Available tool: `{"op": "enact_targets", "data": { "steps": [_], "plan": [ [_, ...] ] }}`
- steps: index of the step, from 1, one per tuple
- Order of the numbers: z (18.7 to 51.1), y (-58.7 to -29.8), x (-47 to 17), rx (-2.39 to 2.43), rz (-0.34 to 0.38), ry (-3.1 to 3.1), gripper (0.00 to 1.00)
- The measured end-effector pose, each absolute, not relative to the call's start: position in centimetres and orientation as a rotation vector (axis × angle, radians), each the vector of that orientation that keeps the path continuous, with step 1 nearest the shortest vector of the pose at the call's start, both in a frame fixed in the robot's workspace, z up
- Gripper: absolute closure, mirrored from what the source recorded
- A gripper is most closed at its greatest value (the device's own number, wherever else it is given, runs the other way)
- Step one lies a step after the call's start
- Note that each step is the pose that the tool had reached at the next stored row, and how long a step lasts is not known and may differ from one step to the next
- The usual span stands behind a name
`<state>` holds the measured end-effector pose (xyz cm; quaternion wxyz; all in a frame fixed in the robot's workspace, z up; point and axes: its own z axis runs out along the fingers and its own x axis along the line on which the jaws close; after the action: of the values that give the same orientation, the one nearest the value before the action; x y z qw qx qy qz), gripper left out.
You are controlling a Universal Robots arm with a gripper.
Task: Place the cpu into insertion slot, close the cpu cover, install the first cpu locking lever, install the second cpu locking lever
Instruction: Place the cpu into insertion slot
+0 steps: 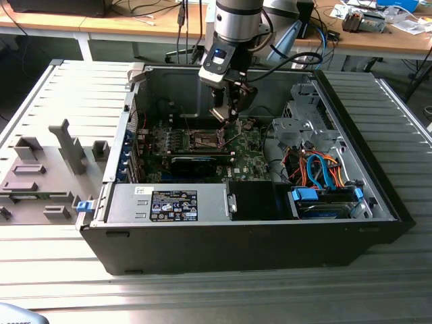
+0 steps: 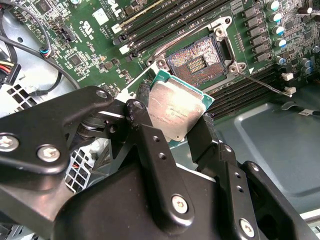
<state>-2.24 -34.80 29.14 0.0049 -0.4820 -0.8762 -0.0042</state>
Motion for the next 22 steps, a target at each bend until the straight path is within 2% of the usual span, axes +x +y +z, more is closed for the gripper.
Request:
{"op": "enact_targets", "data": {
  "steps": [22],
  "plan": [
    [28.90,-34.81,-2.25,-1.580,-0.014,-2.705,0.45]
  ]
}}
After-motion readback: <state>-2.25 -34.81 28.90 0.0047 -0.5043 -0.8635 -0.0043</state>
